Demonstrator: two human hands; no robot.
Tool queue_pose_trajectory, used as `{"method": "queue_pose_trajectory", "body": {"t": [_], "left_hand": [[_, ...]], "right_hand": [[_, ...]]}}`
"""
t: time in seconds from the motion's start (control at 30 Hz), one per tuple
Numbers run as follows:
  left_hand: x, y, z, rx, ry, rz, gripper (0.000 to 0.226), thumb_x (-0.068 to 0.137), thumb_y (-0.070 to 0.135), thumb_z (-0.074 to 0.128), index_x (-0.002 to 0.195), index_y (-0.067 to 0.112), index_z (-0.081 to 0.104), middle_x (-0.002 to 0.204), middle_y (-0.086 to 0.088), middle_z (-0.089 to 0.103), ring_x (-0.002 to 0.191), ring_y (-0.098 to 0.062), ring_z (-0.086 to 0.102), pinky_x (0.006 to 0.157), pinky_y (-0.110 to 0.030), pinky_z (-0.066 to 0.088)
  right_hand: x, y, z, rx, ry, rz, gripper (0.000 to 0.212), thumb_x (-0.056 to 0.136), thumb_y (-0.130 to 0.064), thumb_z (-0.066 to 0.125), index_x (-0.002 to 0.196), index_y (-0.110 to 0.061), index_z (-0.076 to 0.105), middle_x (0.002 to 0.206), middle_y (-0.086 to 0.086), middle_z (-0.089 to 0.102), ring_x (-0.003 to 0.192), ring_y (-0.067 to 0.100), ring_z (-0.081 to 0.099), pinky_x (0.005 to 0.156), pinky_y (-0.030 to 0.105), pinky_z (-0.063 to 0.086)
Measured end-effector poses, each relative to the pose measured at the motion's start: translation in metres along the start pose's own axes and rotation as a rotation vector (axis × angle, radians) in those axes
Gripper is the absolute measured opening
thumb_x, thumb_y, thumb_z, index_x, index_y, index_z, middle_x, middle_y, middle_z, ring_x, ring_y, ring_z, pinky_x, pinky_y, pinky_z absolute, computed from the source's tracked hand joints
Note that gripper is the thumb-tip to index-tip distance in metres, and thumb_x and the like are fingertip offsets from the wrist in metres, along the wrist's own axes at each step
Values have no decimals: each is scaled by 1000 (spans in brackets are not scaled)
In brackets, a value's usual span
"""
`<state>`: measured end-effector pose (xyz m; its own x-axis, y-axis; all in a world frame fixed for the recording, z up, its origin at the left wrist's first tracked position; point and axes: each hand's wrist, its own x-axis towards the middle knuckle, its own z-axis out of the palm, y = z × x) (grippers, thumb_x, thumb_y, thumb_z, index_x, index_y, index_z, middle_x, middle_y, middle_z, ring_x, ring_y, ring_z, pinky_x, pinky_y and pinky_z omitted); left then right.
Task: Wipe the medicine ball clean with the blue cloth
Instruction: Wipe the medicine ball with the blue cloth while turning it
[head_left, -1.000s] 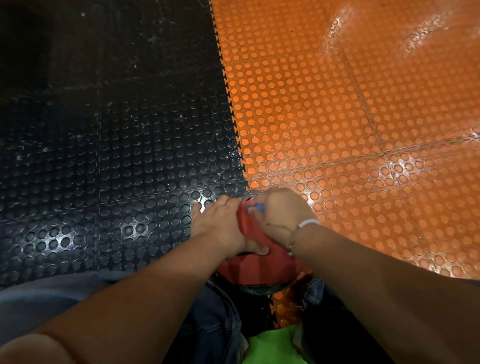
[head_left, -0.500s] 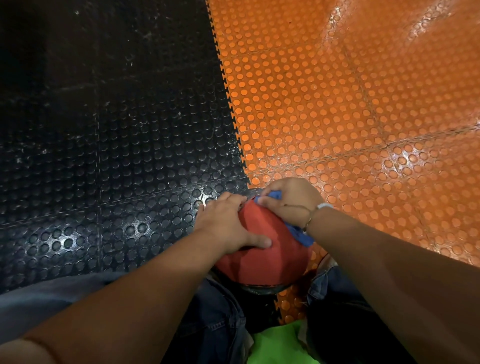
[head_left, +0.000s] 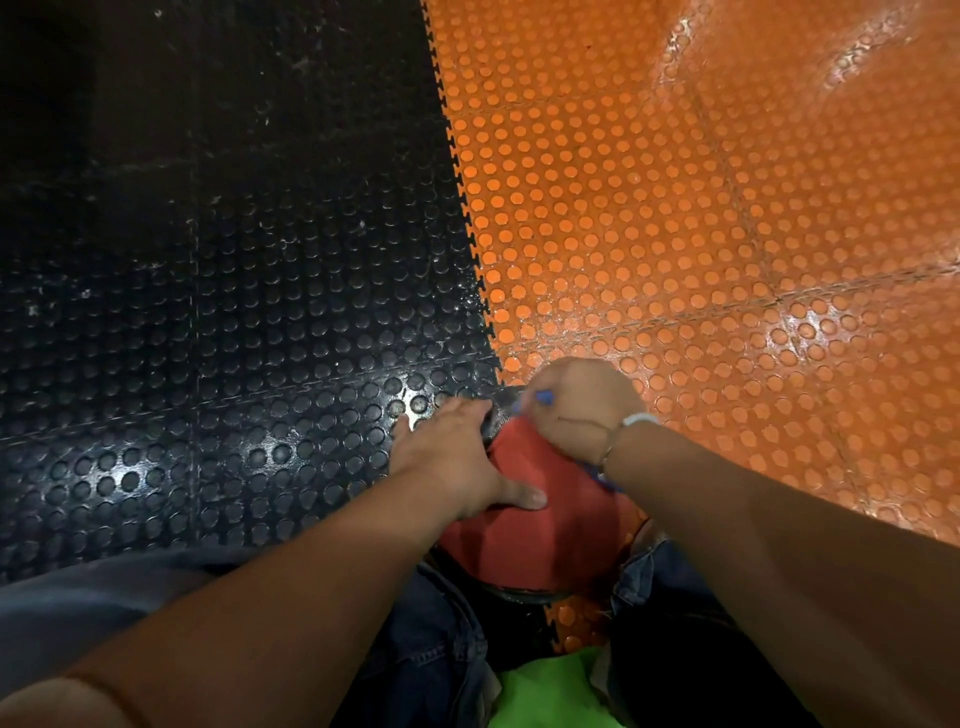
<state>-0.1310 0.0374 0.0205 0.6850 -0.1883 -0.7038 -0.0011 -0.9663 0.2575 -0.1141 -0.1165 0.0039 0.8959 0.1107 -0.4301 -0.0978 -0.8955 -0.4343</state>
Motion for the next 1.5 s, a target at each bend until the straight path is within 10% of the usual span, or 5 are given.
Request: {"method": "queue_pose_trajectory", "body": {"t": [0.77, 0.93, 1.1, 1.27, 1.5], "left_hand": [[0, 1, 4, 42, 26, -8, 121, 48, 81, 69, 147, 30, 24, 153, 6, 25, 140, -14, 29, 118, -49, 6], [-1, 1, 5, 36, 18, -3, 122, 47, 81, 69, 148, 32, 22, 156, 7, 21, 142, -12, 24, 118, -50, 2], [1, 0, 1, 60, 11, -21, 119, 47, 80, 70, 146, 29, 27, 152, 8, 27, 139, -12, 30, 118, -49, 3], [-2, 5, 4, 72, 26, -1, 121, 46, 81, 69, 147, 31, 25, 153, 8, 25, 141, -13, 26, 118, -49, 1], [-1, 2, 3, 68, 31, -9, 116, 46, 80, 71, 143, 30, 30, 146, 10, 32, 136, -11, 34, 118, -49, 5]], "right_hand": [[-2, 2, -5, 145, -161, -211, 9, 82, -33, 65, 81, -29, 73, 86, -12, 61, 89, 13, 58, 81, 33, 49], [-4, 39, -4, 495, 12, 166, 6, 81, -30, 69, 76, -29, 70, 86, -8, 64, 93, 17, 61, 83, 31, 48], [-8, 11, 5, 180, -72, -178, 26, 77, -51, 53, 81, -33, 70, 86, -14, 59, 91, 15, 57, 83, 36, 48], [-5, 31, -4, 424, 10, 183, 10, 79, -32, 69, 72, -26, 71, 86, -3, 68, 88, 21, 62, 79, 32, 51], [-10, 5, 0, 316, -93, -3, 7, 79, -27, 69, 78, -22, 74, 82, -5, 69, 81, 16, 64, 76, 32, 54]]}}
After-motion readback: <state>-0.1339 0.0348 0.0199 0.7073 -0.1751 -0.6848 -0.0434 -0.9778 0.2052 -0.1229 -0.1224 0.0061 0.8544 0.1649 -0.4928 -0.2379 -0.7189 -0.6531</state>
